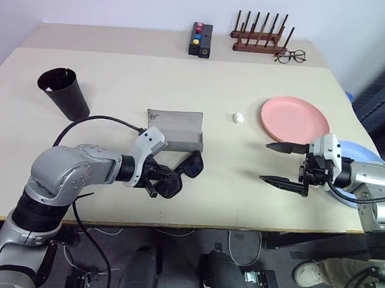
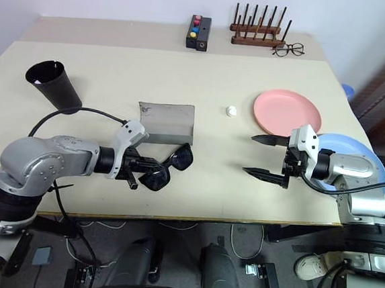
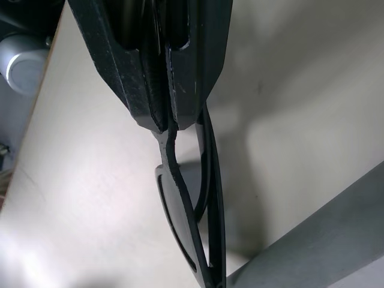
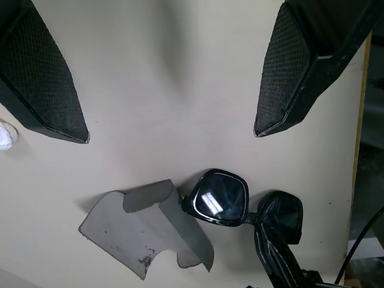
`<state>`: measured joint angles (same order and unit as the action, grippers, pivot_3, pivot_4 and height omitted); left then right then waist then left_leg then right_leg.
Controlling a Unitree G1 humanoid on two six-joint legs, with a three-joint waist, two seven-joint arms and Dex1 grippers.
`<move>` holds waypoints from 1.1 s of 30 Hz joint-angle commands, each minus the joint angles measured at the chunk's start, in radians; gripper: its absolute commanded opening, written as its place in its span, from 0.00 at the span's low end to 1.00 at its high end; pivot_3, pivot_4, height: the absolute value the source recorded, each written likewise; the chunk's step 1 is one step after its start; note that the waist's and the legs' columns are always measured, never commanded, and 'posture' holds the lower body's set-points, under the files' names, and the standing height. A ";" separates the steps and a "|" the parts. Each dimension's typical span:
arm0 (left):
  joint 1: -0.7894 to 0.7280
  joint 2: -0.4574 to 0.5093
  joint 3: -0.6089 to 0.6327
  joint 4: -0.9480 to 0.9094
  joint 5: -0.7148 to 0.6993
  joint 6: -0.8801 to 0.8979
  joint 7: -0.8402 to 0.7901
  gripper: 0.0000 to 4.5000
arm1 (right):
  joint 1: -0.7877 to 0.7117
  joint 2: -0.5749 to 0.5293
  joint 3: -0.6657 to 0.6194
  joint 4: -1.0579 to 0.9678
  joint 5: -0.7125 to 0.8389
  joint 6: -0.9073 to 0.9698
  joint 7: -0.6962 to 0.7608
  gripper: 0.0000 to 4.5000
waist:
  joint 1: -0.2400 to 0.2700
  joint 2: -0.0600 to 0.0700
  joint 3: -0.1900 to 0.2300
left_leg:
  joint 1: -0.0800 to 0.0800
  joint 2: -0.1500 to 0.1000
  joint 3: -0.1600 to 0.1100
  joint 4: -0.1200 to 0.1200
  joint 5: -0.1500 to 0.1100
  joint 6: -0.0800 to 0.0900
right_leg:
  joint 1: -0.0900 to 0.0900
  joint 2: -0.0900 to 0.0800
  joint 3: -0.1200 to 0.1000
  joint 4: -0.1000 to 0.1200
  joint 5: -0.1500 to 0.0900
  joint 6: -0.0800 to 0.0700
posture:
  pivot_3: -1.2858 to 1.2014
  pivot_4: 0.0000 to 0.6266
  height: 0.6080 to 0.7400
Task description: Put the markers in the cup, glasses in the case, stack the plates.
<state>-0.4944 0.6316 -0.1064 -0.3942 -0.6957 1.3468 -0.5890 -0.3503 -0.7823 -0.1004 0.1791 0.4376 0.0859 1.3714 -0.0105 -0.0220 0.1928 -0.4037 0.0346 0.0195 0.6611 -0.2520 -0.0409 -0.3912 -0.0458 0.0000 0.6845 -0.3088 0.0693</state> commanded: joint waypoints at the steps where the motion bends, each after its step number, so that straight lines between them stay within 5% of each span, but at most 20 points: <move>1: -0.001 0.027 -0.022 0.009 0.024 -0.001 0.001 0.01 | 0.009 -0.001 -0.025 -0.035 0.016 -0.012 -0.005 1.00 | 0.000 0.000 0.000 | 0.000 0.000 0.000 0.000 0.000 0.000 | 0.000 0.000 0.000 0.000 0.000 0.000 | 0.52 0.24 1.00; 19: -0.011 0.148 0.105 0.008 -0.112 -0.258 -0.357 0.01 | -0.039 0.025 0.003 0.003 -0.007 -0.031 -0.019 1.00 | 0.002 0.000 0.000 | -0.002 0.000 0.001 0.000 0.000 0.000 | -0.002 0.000 0.000 -0.001 0.000 0.000 | 0.52 0.24 1.00; 26: -0.184 0.150 0.087 0.269 0.050 -0.476 -0.397 0.01 | -0.075 0.042 0.019 0.041 -0.022 -0.049 -0.009 1.00 | -0.001 0.000 0.001 | -0.002 0.000 0.002 0.000 0.000 0.001 | -0.002 0.001 -0.001 -0.001 0.000 0.000 | 0.52 0.24 1.00; 33: -0.396 0.168 -0.008 0.637 0.235 -0.720 -0.608 0.01 | -0.101 0.062 0.029 0.066 -0.031 -0.063 -0.004 1.00 | -0.001 0.001 0.001 | -0.005 -0.001 0.003 0.000 -0.001 0.002 | -0.005 0.001 -0.001 -0.001 0.000 0.001 | 0.52 0.24 1.00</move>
<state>-0.8473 0.7833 -0.1099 0.1915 -0.5002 0.6893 -1.1431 -0.4329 -0.7204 -0.0550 0.2489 0.4019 0.0401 1.3639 -0.0119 -0.0214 0.1938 -0.4090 0.0337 0.0228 0.6612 -0.2530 -0.0393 -0.3968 -0.0444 -0.0012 0.6833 -0.3091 0.0702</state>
